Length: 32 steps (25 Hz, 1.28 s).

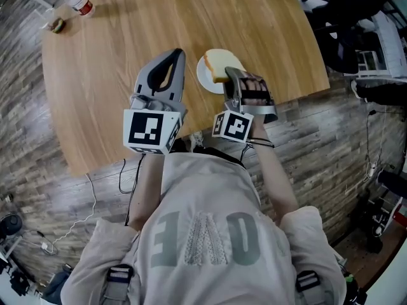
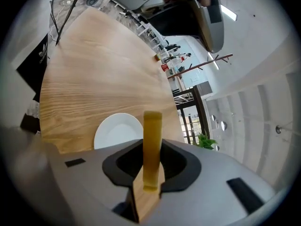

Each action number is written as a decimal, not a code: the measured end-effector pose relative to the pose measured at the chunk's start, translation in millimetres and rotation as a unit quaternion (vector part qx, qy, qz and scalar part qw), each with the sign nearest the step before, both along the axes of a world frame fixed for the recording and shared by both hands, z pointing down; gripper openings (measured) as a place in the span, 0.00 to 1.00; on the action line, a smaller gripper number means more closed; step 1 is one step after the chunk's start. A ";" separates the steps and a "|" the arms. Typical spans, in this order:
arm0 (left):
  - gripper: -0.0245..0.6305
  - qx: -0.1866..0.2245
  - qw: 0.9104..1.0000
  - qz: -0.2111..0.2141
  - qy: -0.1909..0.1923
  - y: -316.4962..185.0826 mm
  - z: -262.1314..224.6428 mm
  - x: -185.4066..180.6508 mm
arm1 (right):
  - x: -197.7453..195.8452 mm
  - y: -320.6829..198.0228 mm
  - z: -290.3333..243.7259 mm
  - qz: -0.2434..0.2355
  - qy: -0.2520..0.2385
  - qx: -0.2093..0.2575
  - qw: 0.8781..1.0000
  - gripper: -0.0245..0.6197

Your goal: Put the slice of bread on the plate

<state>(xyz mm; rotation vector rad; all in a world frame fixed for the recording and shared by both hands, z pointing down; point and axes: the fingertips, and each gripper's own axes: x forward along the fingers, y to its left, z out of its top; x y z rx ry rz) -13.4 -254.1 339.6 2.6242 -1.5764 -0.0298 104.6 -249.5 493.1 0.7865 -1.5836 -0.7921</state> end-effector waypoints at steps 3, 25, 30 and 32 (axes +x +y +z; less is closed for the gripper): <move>0.05 -0.006 1.000 0.003 0.001 0.2 5.3 2.3 | 2.8 0.0 11.8 0.008 0.014 -0.009 1.000 0.18; 0.05 -0.049 0.999 -0.002 0.005 4.0 42.0 -8.6 | 2.5 15.4 60.1 0.032 -0.006 -0.111 0.993 0.30; 0.05 -0.050 0.999 -0.004 0.006 4.7 42.8 -8.6 | 6.0 17.6 65.4 0.033 -0.014 -0.143 0.989 0.38; 0.05 -0.052 0.999 -0.006 0.006 5.5 44.5 -10.9 | 4.7 19.8 67.2 0.029 -0.019 -0.164 0.986 0.41</move>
